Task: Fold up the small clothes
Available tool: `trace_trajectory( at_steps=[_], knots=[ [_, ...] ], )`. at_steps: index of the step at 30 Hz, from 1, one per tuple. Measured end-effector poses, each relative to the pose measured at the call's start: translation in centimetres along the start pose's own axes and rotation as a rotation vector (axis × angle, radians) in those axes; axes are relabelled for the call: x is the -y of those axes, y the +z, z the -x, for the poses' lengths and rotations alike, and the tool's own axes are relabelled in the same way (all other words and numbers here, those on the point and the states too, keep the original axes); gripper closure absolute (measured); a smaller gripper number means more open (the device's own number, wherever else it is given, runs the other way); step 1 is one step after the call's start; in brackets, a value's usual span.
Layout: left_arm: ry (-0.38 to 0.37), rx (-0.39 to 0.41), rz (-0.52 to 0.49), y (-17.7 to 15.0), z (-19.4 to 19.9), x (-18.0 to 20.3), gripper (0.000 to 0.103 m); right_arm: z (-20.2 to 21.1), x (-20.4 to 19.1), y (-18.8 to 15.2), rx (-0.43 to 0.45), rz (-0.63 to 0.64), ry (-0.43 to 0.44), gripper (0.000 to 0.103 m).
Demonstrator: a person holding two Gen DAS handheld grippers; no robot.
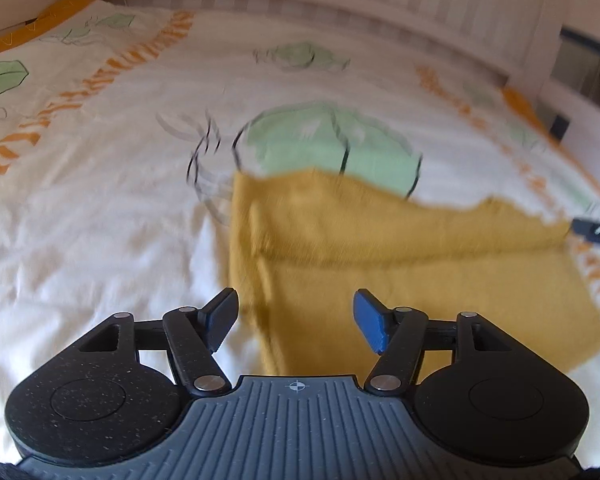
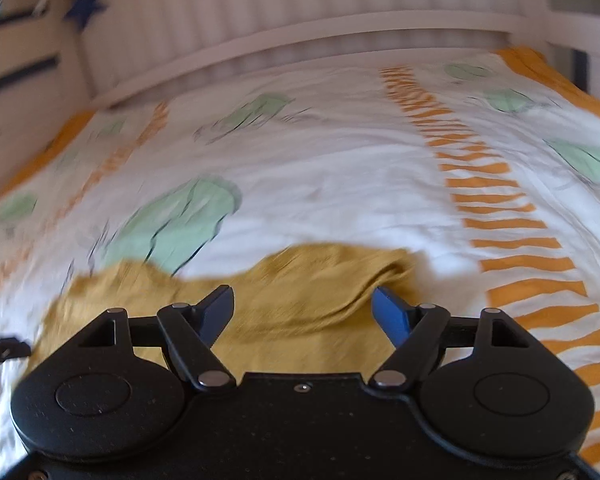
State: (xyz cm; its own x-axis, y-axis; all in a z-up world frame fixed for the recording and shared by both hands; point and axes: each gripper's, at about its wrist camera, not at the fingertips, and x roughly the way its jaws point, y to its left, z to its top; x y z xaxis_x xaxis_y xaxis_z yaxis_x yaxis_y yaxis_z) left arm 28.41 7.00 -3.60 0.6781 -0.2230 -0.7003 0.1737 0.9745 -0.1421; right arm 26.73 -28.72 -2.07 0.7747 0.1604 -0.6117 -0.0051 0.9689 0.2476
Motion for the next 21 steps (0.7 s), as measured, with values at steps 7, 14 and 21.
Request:
trace_trajectory(
  at_steps=[7, 14, 21],
  knots=[
    [-0.019, -0.031, 0.021, -1.7, -1.3, -1.7, 0.035, -1.4, -6.1, -2.5, -0.092, 0.210, 0.052, 0.024],
    [-0.049, -0.036, 0.034, -1.7, -1.4, -2.1, 0.033, -6.0, -9.1, -3.0, -0.162, 0.306, 0.019, 0.024],
    [-0.052, -0.035, 0.029, -1.7, -1.5, -1.9, 0.029, -11.3, -9.2, 0.4, -0.176, 0.235, -0.045, 0.019]
  ],
)
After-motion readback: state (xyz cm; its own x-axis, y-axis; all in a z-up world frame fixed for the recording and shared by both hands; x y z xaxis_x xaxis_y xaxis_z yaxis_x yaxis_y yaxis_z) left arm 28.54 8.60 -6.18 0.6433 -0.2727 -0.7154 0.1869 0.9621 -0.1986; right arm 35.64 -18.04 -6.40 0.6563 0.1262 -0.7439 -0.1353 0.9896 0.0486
